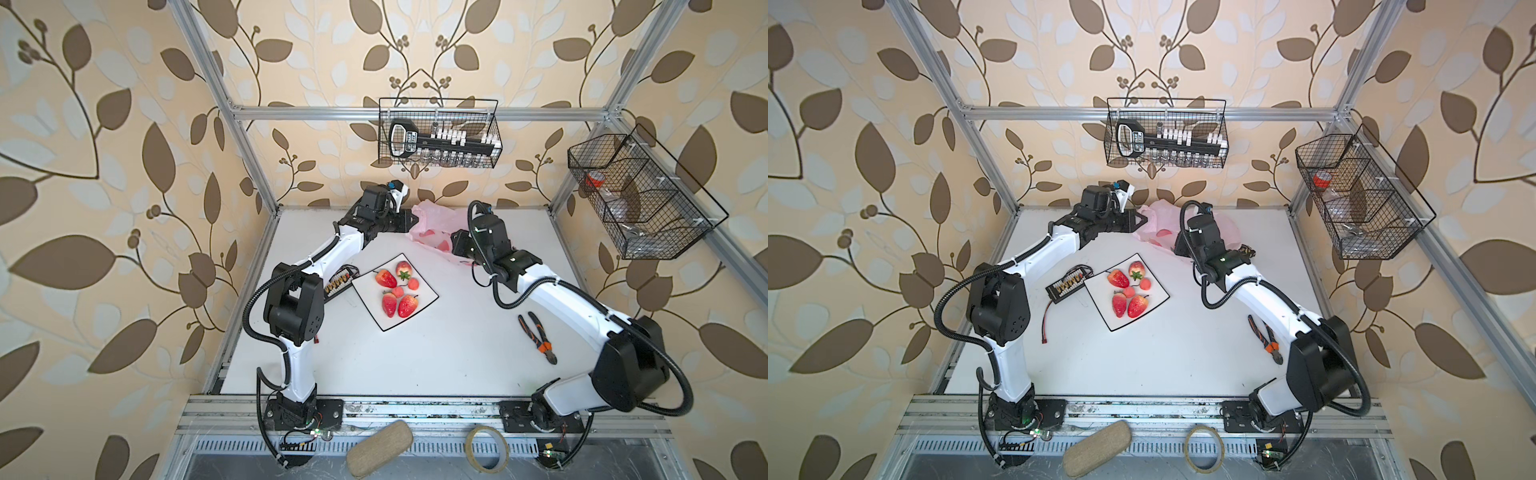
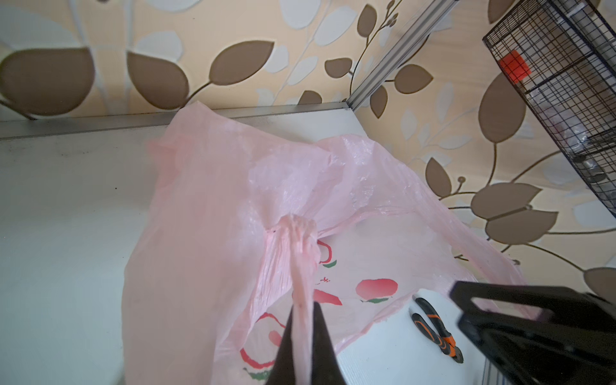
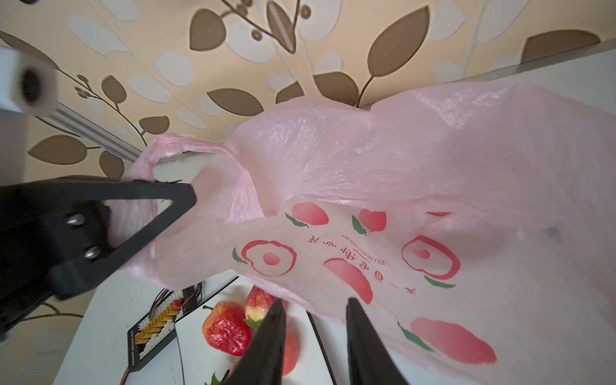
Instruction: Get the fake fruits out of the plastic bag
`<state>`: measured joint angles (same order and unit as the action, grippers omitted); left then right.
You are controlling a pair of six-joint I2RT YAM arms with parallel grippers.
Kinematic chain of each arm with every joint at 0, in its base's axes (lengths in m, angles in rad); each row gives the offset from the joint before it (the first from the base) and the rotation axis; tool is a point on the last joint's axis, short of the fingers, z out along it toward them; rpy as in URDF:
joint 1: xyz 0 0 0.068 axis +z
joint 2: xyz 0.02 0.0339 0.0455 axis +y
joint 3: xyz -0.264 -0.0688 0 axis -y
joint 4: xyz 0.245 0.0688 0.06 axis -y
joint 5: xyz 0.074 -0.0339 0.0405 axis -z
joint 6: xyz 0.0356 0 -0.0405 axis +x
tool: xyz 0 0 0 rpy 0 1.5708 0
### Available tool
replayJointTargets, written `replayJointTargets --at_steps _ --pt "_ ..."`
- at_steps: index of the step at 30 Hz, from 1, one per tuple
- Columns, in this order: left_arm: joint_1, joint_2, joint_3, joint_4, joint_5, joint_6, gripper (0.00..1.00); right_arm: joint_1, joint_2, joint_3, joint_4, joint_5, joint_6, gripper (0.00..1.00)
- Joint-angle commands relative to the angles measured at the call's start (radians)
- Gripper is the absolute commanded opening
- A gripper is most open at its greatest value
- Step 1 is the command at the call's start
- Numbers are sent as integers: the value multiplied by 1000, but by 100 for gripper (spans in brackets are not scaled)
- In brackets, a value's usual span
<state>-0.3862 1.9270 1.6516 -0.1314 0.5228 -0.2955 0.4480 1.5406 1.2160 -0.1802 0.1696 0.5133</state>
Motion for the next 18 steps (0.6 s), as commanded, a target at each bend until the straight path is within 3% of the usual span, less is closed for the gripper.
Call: replayJointTargets --at_steps 1,6,9,12,18 --pt "-14 -73 -3 30 28 2 0 -22 72 58 13 -62 -254 32" --pt "-16 -83 -6 27 31 10 0 -58 161 84 32 -69 -681 32" --pt "-16 -97 -18 28 29 15 0 -69 189 74 41 -26 -869 32" --pt "-16 -105 -38 39 25 15 0 -72 213 47 86 35 -980 32" --pt "-16 -105 -30 33 25 23 0 -73 295 50 81 145 -1058 31"
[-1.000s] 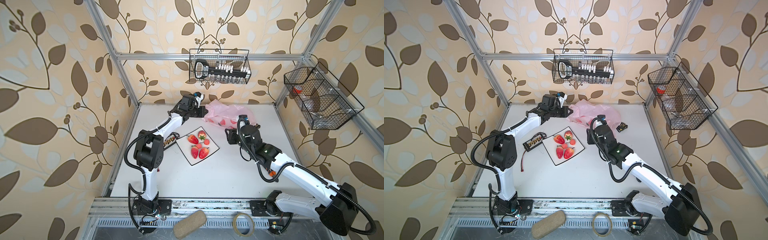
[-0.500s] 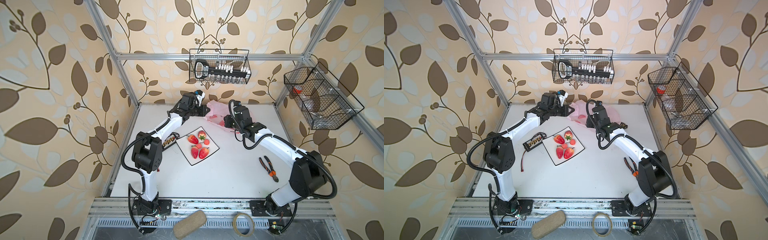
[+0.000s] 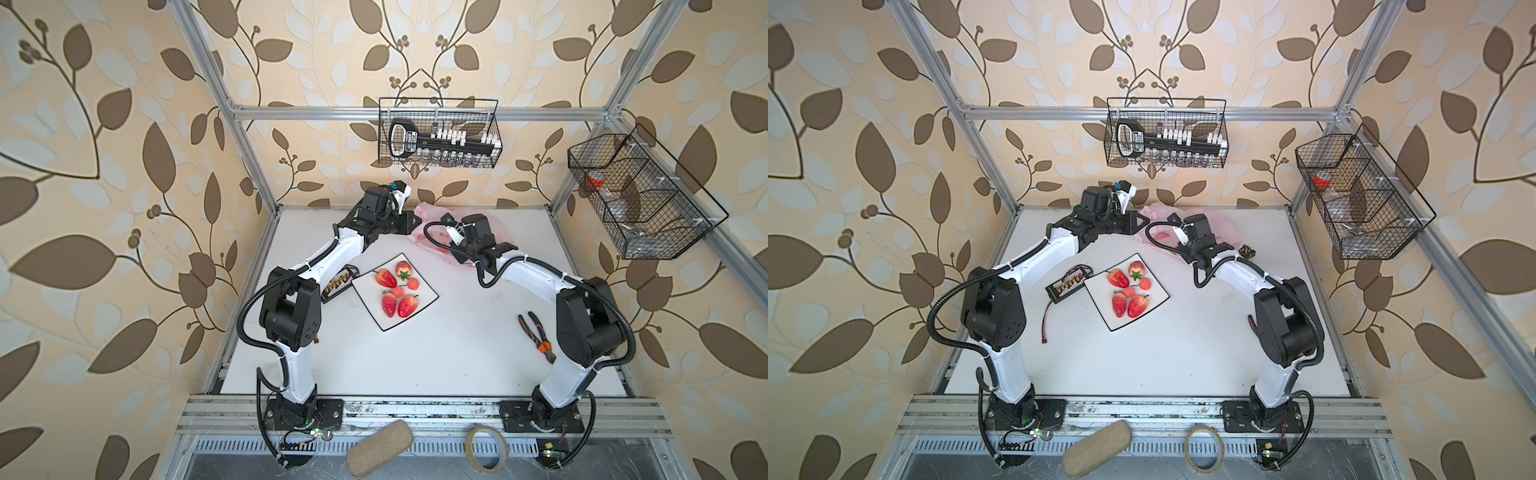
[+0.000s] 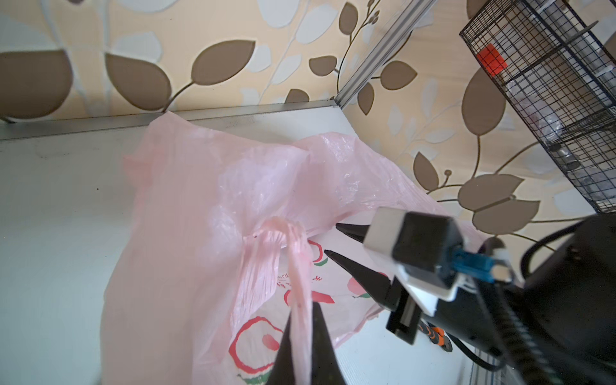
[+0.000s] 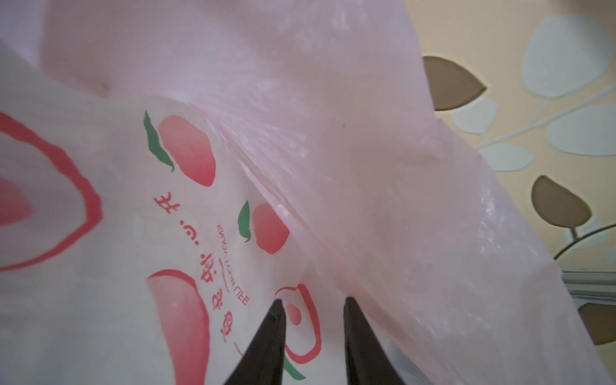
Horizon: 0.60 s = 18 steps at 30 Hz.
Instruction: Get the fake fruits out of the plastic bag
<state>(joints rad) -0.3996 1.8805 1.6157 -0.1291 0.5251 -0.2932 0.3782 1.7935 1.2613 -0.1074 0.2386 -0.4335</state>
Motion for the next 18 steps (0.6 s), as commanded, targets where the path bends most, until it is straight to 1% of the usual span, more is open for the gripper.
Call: replayJointTargets --at_steps 1,9,11,14,18 --pt "-2 -58 10 29 25 24 0 -2 52 8 4 93 -113 31" --pt "-3 -55 60 6 55 46 0 -2 145 57 -74 220 -72 33" --pt "-7 -61 59 6 54 47 0 -6 162 76 -101 246 -43 34" --pt "-20 -70 60 5 57 55 0 -18 185 118 -160 245 19 37" --pt "-51 -83 53 3 62 75 0 -44 210 161 -236 215 103 42"
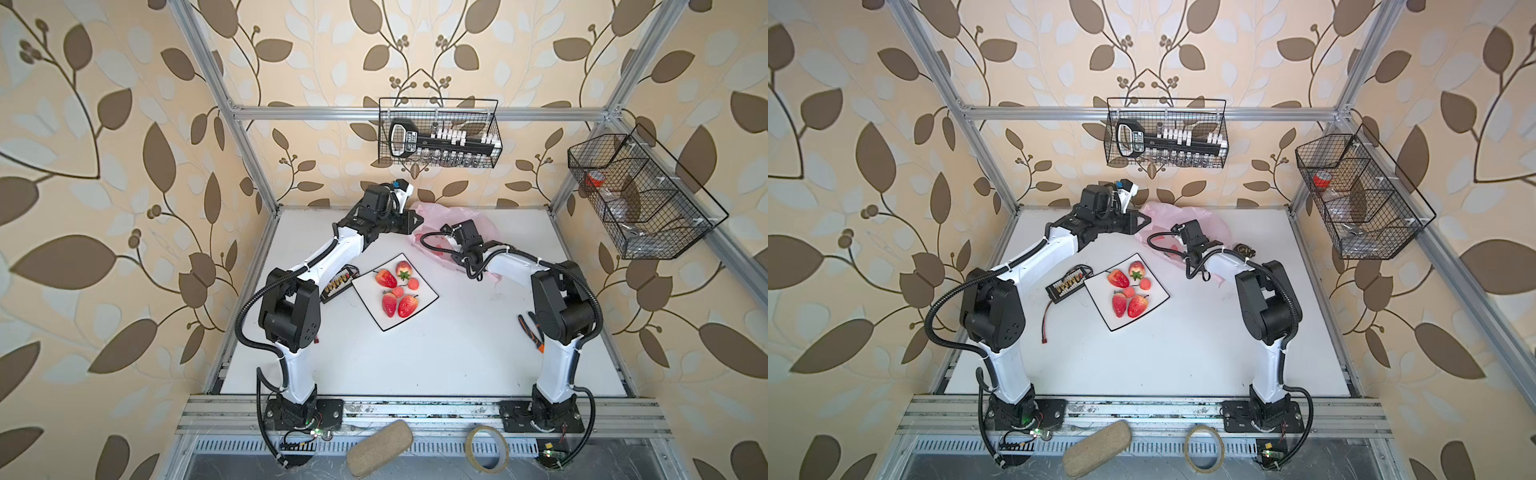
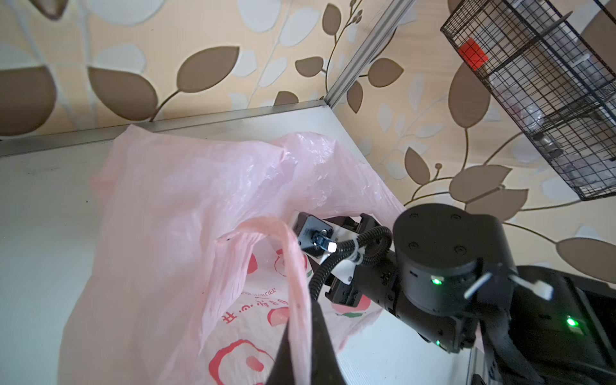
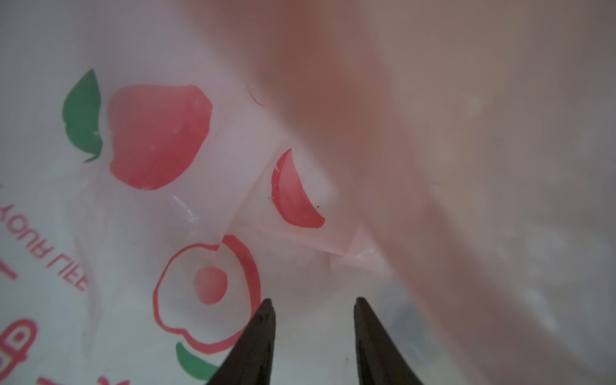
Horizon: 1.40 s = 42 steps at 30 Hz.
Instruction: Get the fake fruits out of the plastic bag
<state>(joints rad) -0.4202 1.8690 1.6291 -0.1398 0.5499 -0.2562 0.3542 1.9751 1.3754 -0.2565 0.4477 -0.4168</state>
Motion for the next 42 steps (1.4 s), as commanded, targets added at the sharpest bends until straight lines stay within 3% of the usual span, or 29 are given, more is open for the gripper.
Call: replayJointTargets --at_steps 1,7,13,18,29,36,42 --pt "-38 -73 39 15 38 43 0 -28 34 62 -108 -6 107 42" --pt "-88 -76 43 23 24 48 0 -86 35 153 -207 -177 312 45" --pt "-133 -75 43 31 9 46 0 -149 26 173 -184 -304 635 50" --pt "-156 -83 35 32 23 46 0 -164 23 164 -114 -239 899 60" --pt "-201 -123 -35 39 64 97 0 -204 37 64 197 -360 1383 68" --pt "-240 -113 -25 1 90 123 0 -208 93 45 351 -386 1588 67" --pt "-268 -125 -28 -27 96 156 0 -208 162 75 375 -368 1692 65"
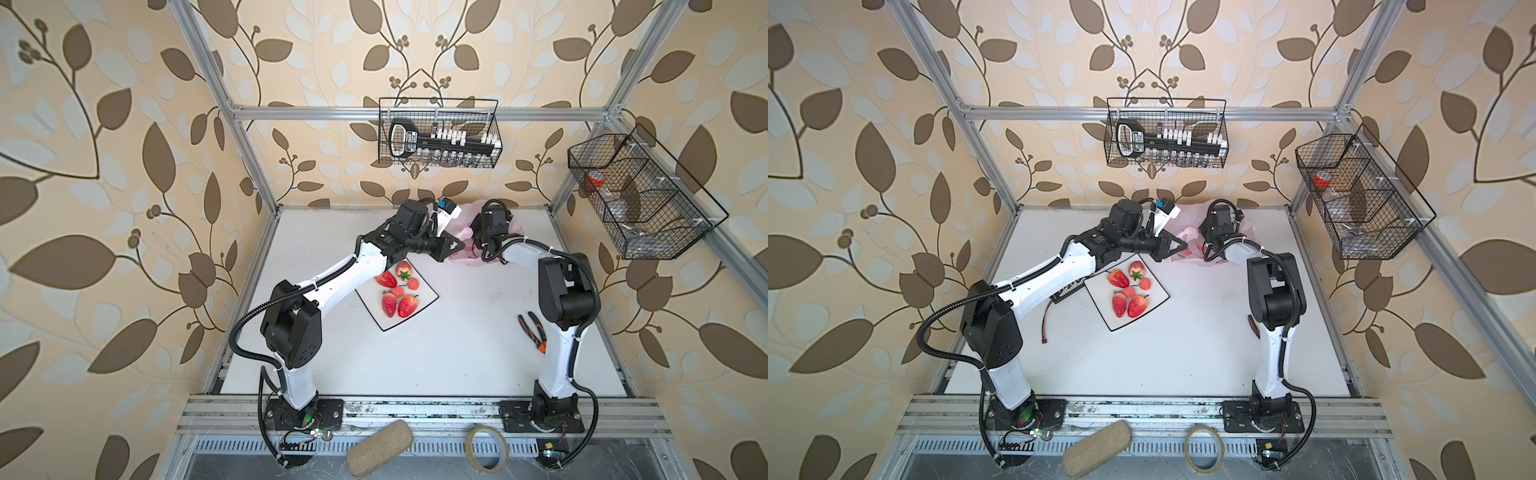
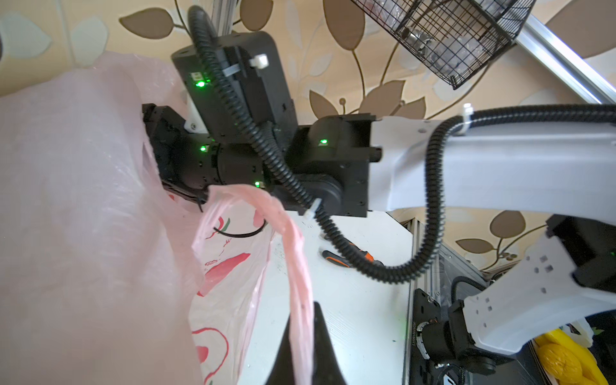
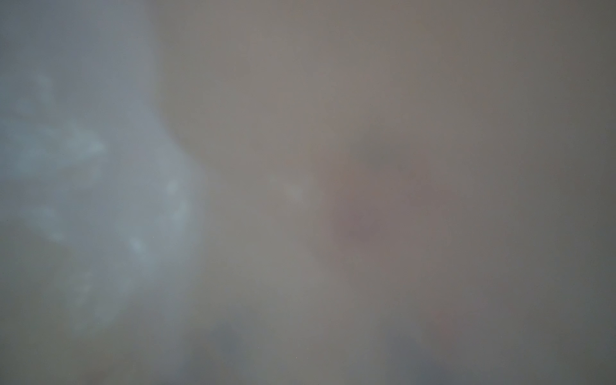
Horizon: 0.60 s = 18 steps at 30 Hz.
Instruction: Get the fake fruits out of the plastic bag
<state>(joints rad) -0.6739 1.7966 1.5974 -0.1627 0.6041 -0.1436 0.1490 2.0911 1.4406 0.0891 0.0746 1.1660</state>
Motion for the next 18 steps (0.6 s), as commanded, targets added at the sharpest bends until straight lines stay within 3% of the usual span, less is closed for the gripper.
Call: replayJointTargets --at_steps 1,9,18 --pt "-17 -55 4 -6 42 50 0 -3 56 20 19 9 116 65" --pt "-25 -64 29 -36 49 81 0 -3 126 76 -71 62 168 69" --pt "-60 -93 31 -98 69 128 0 -3 170 93 -35 68 246 72"
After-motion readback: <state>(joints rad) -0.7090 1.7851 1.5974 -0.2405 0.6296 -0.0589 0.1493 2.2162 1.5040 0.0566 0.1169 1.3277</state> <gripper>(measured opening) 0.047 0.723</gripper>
